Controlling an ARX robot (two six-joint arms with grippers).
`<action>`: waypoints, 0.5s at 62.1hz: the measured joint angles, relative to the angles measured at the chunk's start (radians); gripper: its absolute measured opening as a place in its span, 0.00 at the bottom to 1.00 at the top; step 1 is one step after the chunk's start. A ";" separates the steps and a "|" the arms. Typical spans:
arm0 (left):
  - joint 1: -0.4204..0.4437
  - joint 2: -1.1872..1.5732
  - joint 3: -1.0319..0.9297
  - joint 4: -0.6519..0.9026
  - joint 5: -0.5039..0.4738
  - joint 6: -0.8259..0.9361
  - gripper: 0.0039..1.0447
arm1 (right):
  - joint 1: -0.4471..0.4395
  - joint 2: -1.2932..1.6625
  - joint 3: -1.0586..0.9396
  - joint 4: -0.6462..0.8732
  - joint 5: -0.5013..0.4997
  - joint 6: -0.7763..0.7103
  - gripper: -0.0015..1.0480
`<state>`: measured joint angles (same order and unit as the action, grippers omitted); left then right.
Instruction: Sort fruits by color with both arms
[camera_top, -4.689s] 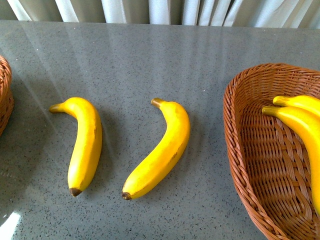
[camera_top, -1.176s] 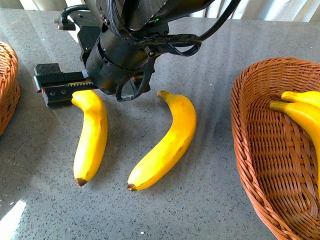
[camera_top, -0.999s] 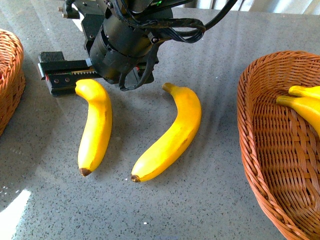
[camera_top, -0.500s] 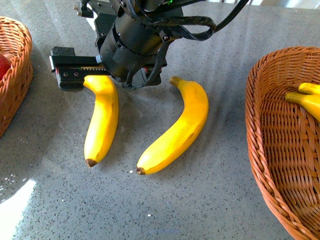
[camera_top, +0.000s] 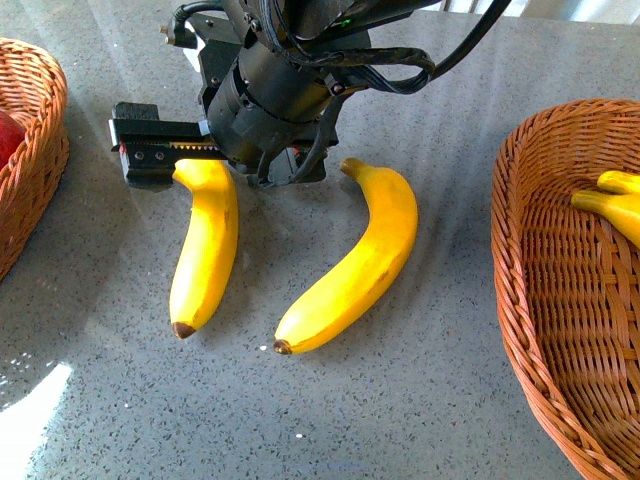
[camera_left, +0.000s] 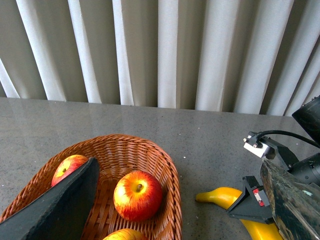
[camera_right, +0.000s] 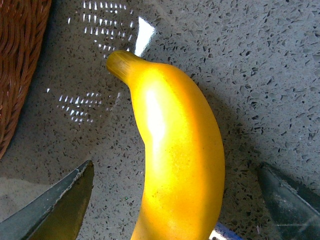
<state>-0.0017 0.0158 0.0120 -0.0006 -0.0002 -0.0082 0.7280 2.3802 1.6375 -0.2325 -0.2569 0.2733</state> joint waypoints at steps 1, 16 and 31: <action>0.000 0.000 0.000 0.000 0.000 0.000 0.91 | 0.000 0.002 0.002 -0.002 0.001 0.000 0.83; 0.000 0.000 0.000 0.000 0.000 0.000 0.91 | -0.003 0.011 0.014 -0.018 0.011 -0.004 0.64; 0.000 0.000 0.000 0.000 0.000 0.000 0.91 | -0.003 0.016 0.014 -0.021 0.002 -0.003 0.36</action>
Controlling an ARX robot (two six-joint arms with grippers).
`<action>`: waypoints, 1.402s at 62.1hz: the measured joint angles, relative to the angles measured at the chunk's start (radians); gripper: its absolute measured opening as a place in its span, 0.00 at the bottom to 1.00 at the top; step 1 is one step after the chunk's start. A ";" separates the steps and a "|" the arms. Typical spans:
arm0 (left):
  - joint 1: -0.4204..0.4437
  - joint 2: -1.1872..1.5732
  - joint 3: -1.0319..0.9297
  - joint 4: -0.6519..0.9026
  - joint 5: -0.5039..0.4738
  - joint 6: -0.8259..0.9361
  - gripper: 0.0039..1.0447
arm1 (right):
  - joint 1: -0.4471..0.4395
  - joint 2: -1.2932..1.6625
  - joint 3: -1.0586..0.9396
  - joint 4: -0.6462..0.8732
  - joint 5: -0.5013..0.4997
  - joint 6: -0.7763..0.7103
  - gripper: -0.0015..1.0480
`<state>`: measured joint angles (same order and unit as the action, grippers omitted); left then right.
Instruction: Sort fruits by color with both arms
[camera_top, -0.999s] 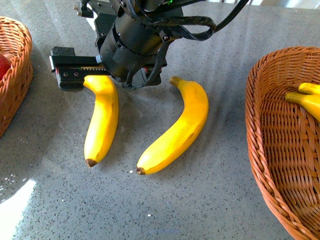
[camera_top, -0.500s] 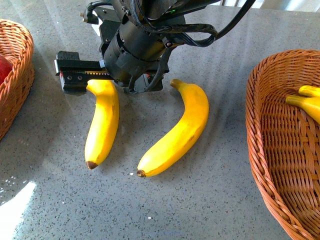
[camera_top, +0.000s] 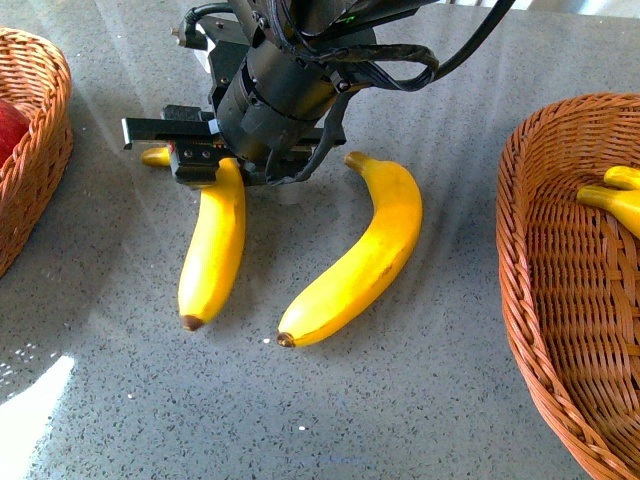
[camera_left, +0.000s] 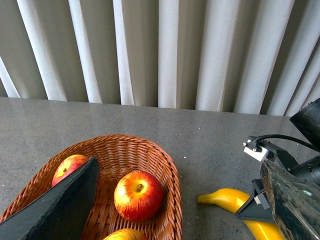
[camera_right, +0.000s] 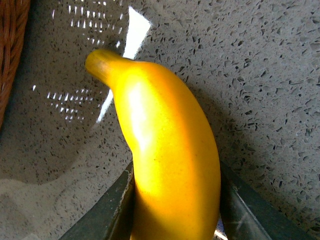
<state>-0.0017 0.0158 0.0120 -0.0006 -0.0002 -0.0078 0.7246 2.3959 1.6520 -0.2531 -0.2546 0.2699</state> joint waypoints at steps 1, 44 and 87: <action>0.000 0.000 0.000 0.000 0.000 0.000 0.91 | 0.000 0.000 0.000 0.000 0.000 0.000 0.34; 0.000 0.000 0.000 0.000 0.000 0.000 0.91 | -0.120 -0.146 -0.192 0.161 -0.011 0.000 0.32; 0.000 0.000 0.000 0.000 0.000 0.000 0.91 | -0.442 -0.643 -0.647 0.377 -0.150 0.022 0.32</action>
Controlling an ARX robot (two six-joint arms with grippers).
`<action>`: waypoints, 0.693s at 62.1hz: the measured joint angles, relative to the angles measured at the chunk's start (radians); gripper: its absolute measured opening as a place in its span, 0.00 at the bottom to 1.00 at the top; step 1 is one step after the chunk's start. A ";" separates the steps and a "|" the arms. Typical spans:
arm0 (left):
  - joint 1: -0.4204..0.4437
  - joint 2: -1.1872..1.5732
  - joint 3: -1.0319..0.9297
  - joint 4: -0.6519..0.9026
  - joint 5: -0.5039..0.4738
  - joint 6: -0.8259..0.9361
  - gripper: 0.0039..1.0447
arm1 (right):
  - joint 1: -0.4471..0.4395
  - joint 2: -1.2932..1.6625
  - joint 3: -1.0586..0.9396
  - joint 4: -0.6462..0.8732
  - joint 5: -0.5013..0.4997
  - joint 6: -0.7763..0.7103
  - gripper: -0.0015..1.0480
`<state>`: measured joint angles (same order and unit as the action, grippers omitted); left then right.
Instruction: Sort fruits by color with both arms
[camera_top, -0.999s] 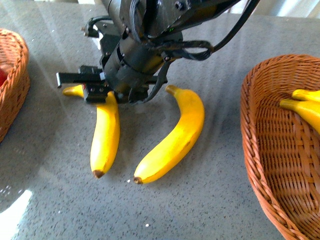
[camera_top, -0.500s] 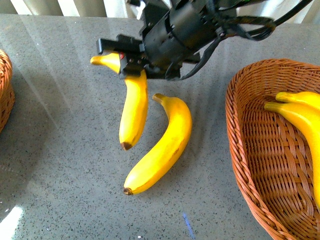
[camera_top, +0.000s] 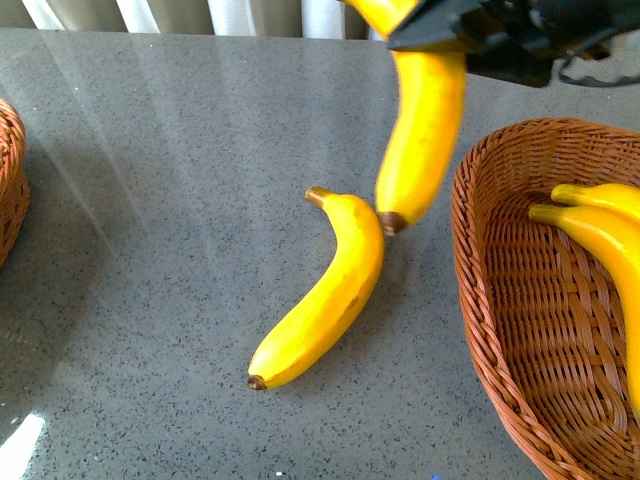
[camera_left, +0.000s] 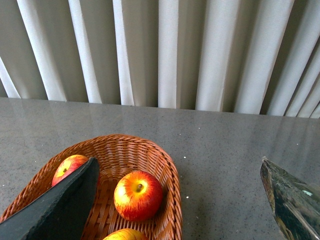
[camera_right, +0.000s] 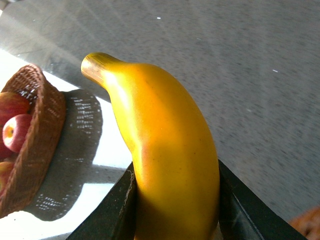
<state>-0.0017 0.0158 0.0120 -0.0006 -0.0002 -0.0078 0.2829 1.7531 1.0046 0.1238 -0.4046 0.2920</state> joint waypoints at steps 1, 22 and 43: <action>0.000 0.000 0.000 0.000 0.000 0.000 0.91 | -0.008 -0.003 -0.008 0.001 0.000 0.000 0.32; 0.000 0.000 0.000 0.000 0.000 0.000 0.91 | -0.193 -0.066 -0.225 0.007 -0.040 -0.020 0.32; 0.000 0.000 0.000 0.000 0.000 0.000 0.91 | -0.252 -0.079 -0.311 0.003 0.000 -0.093 0.32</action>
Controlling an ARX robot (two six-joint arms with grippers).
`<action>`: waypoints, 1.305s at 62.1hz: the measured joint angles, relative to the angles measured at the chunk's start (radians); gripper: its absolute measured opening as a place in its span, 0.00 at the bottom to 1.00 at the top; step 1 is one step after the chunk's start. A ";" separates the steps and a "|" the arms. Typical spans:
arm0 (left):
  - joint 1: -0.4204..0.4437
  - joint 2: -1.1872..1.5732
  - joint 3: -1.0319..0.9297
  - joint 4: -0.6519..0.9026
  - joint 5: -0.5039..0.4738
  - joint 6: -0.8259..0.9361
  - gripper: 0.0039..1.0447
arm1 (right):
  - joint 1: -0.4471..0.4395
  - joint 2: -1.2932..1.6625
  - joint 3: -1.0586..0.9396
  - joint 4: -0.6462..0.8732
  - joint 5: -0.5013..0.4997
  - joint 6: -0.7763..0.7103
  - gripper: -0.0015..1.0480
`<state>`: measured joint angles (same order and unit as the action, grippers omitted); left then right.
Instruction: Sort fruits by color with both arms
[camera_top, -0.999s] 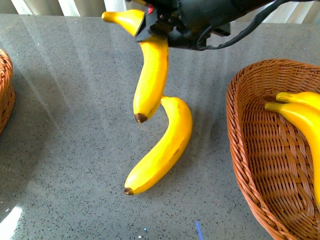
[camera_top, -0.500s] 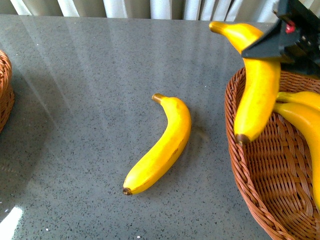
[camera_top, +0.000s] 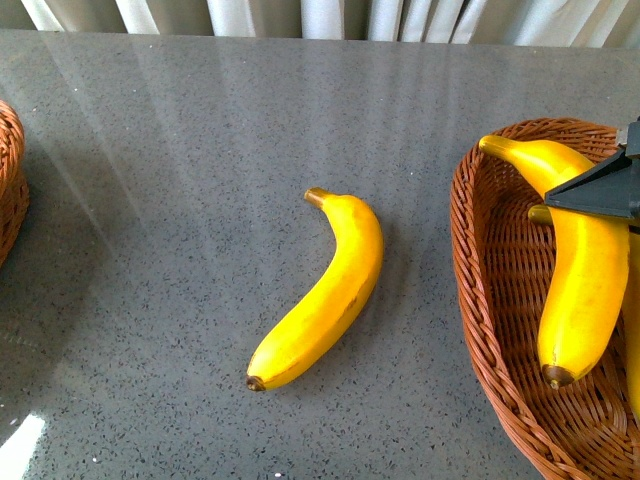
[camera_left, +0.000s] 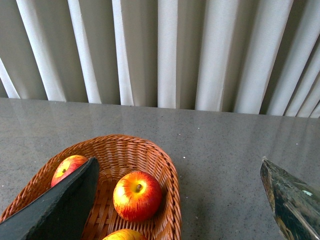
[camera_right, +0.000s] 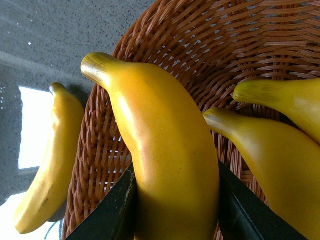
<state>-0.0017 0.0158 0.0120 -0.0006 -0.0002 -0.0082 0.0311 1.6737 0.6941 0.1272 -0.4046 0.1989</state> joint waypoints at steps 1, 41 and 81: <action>0.000 0.000 0.000 0.000 0.000 0.000 0.91 | -0.001 0.000 -0.002 0.000 0.001 -0.010 0.32; 0.000 0.000 0.000 0.000 0.000 0.000 0.91 | -0.001 -0.032 -0.003 -0.088 0.020 -0.108 0.91; 0.000 0.000 0.000 0.000 0.000 0.000 0.91 | 0.497 0.050 0.458 -0.345 0.156 0.406 0.91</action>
<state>-0.0017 0.0158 0.0120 -0.0006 0.0002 -0.0082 0.5285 1.7241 1.1522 -0.2180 -0.2481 0.6052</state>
